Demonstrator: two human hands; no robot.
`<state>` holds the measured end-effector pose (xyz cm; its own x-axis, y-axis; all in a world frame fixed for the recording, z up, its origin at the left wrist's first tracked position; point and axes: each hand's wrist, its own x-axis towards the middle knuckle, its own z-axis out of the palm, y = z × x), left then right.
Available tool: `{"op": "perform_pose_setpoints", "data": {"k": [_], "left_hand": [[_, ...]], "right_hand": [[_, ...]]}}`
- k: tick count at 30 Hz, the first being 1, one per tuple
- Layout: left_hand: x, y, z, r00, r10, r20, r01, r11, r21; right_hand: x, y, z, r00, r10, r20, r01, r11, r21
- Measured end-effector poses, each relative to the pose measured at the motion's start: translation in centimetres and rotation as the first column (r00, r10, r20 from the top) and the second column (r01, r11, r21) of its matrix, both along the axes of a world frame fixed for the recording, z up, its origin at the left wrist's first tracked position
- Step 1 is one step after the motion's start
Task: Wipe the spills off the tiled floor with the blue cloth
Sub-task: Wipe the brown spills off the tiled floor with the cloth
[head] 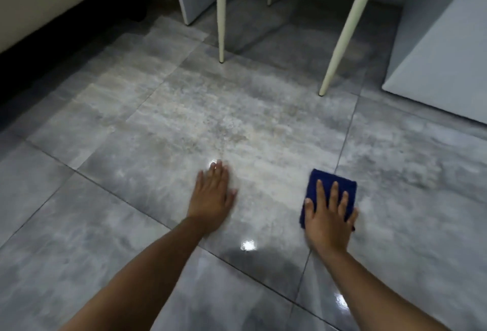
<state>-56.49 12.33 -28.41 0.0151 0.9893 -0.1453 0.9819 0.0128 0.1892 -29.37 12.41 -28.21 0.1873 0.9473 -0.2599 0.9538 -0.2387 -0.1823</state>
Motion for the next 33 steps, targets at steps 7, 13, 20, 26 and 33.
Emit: {"op": "perform_pose_setpoints", "data": {"k": [7,13,20,26,33], "left_hand": [[12.6,3.4,0.5,0.982,-0.185,0.044,0.187,0.981,-0.044],[18.8,5.1,0.3,0.963,-0.26,0.068,0.264,0.963,-0.052],[22.4,5.0,-1.5,0.982,-0.173,0.074,0.168,0.983,0.072],[27.8,6.2,-0.9,0.961,-0.257,0.098,0.256,0.966,0.027],[30.0,5.6,-1.6,0.986,-0.163,0.035,0.163,0.987,0.0]], "right_hand": [[2.1,-3.0,0.9,0.998,0.057,-0.026,-0.059,0.995,-0.076],[12.7,2.1,1.7,0.987,-0.156,0.041,0.16,0.982,-0.101],[12.6,-1.7,1.0,0.907,-0.421,0.026,0.422,0.904,-0.071],[18.5,5.7,0.4,0.981,-0.192,0.005,0.192,0.981,-0.041],[26.4,2.0,-0.4,0.872,-0.489,0.025,0.487,0.871,0.058]]}}
